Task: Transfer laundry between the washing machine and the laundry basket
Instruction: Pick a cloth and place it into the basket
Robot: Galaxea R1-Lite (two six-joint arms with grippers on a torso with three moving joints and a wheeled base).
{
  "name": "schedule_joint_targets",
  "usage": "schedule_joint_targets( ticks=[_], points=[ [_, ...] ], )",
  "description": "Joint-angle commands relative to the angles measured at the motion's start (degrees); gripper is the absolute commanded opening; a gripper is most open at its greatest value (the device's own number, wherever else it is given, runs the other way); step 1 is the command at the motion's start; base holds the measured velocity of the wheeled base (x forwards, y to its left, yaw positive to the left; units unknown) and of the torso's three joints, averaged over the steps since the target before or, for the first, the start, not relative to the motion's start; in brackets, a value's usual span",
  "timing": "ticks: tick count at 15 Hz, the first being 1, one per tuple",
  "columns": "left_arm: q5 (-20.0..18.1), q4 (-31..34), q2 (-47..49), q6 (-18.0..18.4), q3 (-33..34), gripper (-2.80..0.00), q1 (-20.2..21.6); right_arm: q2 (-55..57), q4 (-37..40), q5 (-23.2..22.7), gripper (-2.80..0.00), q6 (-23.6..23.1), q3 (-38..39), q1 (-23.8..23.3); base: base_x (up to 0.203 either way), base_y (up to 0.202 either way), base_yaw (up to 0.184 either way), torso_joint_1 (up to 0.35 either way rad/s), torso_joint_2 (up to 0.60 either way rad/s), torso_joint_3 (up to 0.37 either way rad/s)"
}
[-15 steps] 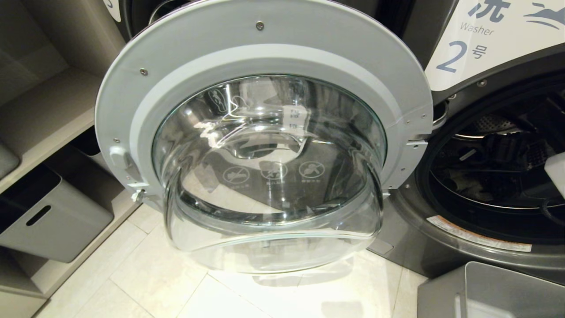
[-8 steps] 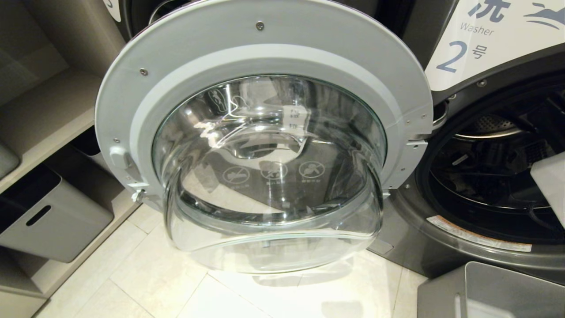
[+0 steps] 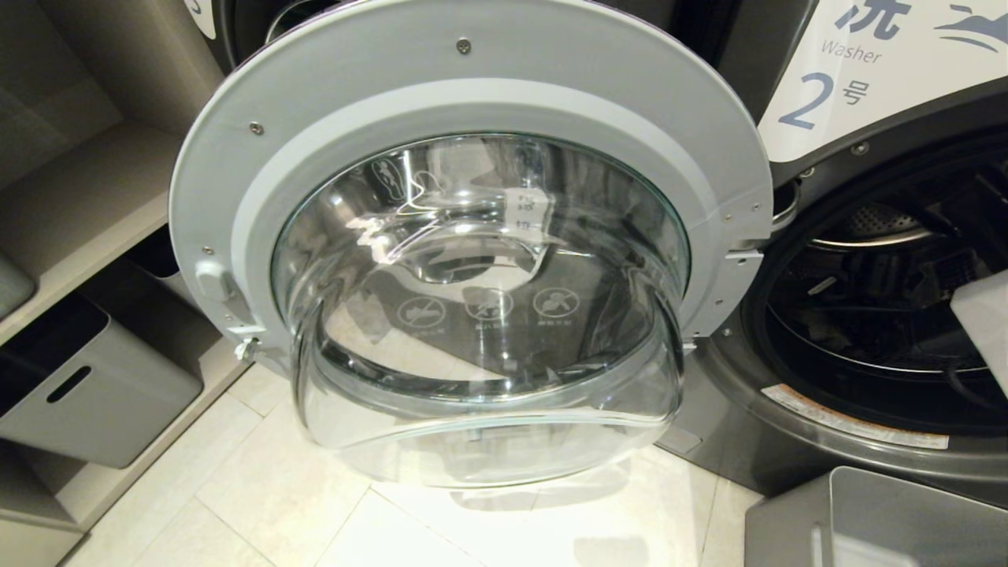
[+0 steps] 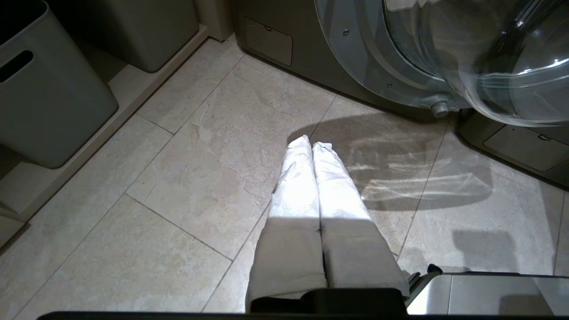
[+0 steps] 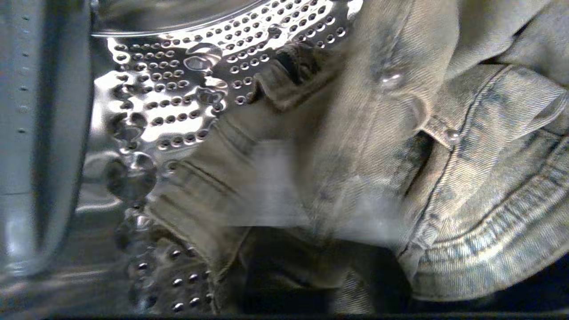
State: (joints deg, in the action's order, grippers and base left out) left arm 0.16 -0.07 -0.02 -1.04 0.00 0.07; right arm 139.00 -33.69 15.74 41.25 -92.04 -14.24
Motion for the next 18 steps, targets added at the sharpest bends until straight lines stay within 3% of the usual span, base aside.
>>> schedule_joint_targets(
  ticks=[1,4,12,18],
  points=[
    [0.0,0.0,-0.1,0.0,0.0,-2.8,0.0,-3.7,2.1,0.1,-2.8,0.2,0.5,0.0,0.0,0.0,0.0,0.0,0.0,0.0],
    [0.0,0.0,-0.1,0.0,0.0,-2.8,0.0,-11.6,6.5,-0.3,-2.8,-0.3,5.8,-0.1,0.0,0.0,0.0,0.0,0.0,0.0],
    [0.0,0.0,-0.1,0.0,0.0,-2.8,0.0,-38.5,10.8,-2.3,-2.8,-5.4,35.2,-0.1,0.0,0.0,0.0,0.0,0.0,0.0],
    [0.0,0.0,-0.1,0.0,0.0,-2.8,0.0,-55.8,19.3,-2.3,-2.8,-9.9,48.1,-0.1,0.0,0.0,0.0,0.0,0.0,0.0]
  ],
)
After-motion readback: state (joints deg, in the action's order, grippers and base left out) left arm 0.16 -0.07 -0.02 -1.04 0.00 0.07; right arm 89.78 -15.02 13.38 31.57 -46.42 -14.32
